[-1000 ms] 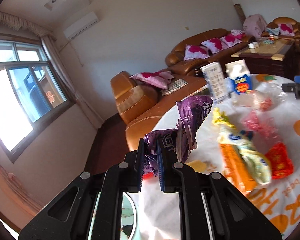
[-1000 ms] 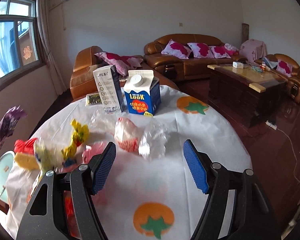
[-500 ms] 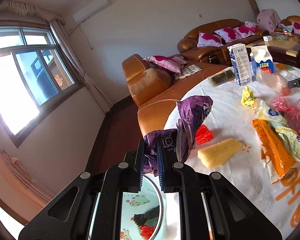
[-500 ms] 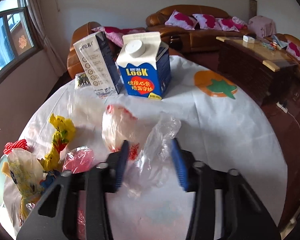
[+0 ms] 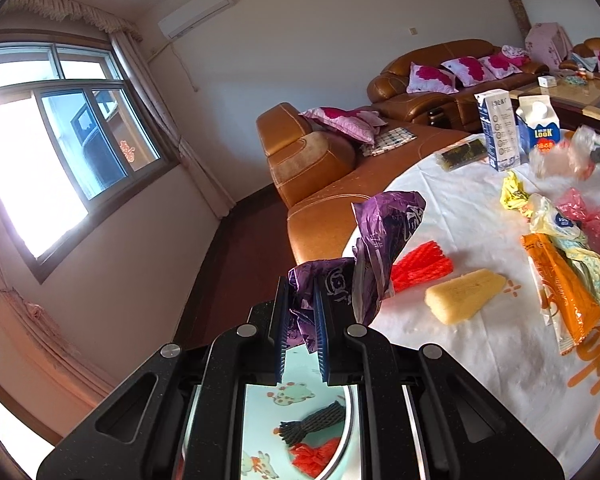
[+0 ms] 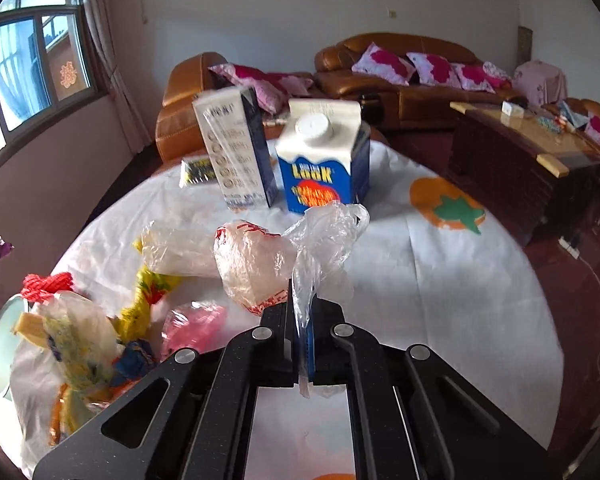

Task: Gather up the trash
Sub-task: 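Carry the purple wrapper and clear plastic bag over the bin with both tools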

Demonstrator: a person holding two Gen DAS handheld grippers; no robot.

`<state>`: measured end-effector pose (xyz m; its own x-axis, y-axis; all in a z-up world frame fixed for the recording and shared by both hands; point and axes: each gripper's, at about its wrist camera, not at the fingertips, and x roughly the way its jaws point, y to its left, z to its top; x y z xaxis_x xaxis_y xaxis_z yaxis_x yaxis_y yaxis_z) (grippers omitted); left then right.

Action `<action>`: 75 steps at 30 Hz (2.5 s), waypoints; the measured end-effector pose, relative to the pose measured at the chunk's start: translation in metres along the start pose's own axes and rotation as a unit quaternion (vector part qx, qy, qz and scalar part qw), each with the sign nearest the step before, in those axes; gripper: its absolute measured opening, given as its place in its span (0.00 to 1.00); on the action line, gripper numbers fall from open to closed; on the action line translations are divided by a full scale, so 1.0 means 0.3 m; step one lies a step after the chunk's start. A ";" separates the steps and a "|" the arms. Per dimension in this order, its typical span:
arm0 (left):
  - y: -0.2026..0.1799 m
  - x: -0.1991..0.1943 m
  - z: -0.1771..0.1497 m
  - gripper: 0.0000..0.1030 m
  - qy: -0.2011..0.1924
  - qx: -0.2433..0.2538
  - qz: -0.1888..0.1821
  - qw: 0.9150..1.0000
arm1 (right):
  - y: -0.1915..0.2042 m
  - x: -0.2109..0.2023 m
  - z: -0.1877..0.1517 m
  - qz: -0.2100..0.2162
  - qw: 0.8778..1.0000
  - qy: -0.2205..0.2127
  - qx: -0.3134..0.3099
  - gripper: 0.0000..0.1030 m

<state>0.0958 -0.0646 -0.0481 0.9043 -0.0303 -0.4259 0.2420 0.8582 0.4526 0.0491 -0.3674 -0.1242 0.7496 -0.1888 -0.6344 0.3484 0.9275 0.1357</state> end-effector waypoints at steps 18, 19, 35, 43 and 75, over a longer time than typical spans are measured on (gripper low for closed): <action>0.149 -0.025 -0.159 0.11 0.033 0.011 0.050 0.998 | 0.424 -0.149 0.053 0.070 0.991 -0.048 -0.107 0.03; 0.156 -0.024 -0.170 0.11 0.036 0.011 0.052 0.998 | 0.458 -0.145 0.047 0.076 0.990 -0.046 -0.114 0.03; 0.287 0.018 -0.338 0.12 0.098 0.006 0.112 0.989 | 0.831 -0.099 -0.042 0.119 0.969 -0.041 -0.214 0.03; 0.349 0.017 -0.380 0.12 0.114 0.001 0.141 0.983 | 0.960 -0.075 -0.075 0.136 0.959 -0.035 -0.247 0.03; 0.425 0.047 -0.432 0.12 0.149 0.002 0.163 0.975 | 1.229 -0.060 -0.197 0.191 0.925 -0.013 -0.330 0.03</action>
<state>0.0938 0.1107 -0.0978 0.7917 0.3947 -0.4663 -0.0395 0.7948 0.6056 0.1308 -0.0030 -0.1078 0.7632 0.1925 -0.6169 -0.3564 0.9217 -0.1532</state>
